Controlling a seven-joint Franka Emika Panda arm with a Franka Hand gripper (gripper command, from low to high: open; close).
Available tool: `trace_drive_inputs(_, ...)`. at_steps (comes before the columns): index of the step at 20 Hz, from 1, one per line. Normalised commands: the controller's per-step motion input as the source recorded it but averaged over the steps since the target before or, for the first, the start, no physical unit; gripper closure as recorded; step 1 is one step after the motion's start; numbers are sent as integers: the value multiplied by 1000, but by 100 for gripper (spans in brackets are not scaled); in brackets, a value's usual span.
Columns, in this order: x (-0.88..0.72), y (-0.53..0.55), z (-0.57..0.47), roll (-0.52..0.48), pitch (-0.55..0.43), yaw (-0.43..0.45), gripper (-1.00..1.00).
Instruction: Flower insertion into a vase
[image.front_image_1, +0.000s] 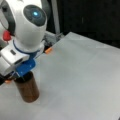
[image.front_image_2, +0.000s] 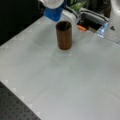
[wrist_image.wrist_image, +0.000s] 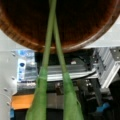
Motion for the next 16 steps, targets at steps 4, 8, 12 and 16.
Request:
trace_drive_inputs(4, 193, 269, 136, 84, -430, -85, -100)
trace_drive_inputs(8, 204, 445, 160, 112, -363, -8, -100)
trace_drive_inputs(12, 134, 567, 69, 102, -260, 24, -100)
trace_drive_inputs(16, 107, 545, -13, 77, -239, 48, -100)
